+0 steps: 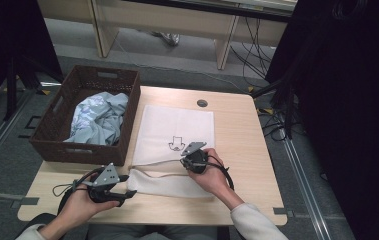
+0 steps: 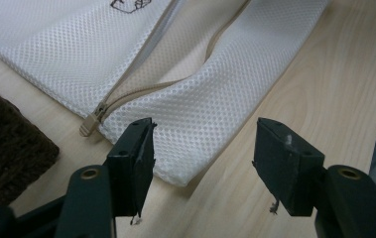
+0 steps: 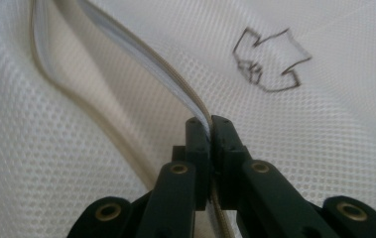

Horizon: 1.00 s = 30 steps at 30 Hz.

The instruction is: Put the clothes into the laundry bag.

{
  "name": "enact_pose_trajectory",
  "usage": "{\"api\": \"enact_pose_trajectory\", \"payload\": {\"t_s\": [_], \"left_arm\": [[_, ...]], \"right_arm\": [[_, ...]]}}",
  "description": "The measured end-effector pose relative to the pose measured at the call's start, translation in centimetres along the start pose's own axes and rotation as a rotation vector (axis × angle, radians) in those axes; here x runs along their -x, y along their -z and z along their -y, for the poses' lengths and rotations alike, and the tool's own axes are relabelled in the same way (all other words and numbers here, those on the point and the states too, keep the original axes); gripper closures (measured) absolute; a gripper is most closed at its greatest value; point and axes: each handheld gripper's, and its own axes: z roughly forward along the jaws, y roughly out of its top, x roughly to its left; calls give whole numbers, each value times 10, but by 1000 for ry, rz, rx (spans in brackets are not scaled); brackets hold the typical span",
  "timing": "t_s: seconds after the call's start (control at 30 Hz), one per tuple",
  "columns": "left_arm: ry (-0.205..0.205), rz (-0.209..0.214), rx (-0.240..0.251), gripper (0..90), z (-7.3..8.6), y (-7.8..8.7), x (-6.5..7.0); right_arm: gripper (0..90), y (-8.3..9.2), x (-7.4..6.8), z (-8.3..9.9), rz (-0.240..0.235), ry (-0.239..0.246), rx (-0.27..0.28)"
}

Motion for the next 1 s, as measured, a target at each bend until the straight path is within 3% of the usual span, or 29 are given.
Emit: {"api": "enact_pose_trajectory", "payload": {"t_s": [0.07,0.13,0.2,0.27,0.43,0.6,0.63,0.7,0.8,0.83,0.93,1.0], "left_arm": [[0,-6,13,399,-2,1,3],[11,-5,28,398,-2,1,4],[-7,2,34,395,-6,4,6],[-12,-5,44,394,-8,6,7],[-13,28,96,396,-22,20,14],[-29,15,139,399,-38,31,14],[-53,12,147,399,-43,34,11],[-36,-8,162,399,-50,38,7],[-39,-40,169,398,-60,43,-3],[-65,-51,170,397,-63,45,-7],[-46,-73,176,394,-69,48,-14],[-57,-85,168,393,-74,51,-22]], "right_arm": [[878,11,3,-8,16,-13,64],[879,15,3,-10,29,-31,73],[879,19,0,-12,41,-65,122],[879,21,0,-12,51,-75,151],[878,27,1,-18,88,-86,222],[878,28,0,-20,87,-100,227],[878,28,-1,-20,87,-104,226],[879,28,0,-20,83,-107,223],[879,28,-1,-21,89,-106,229],[879,29,0,-21,88,-102,230],[879,29,0,-22,90,-105,234],[879,30,1,-23,88,-103,239]]}}
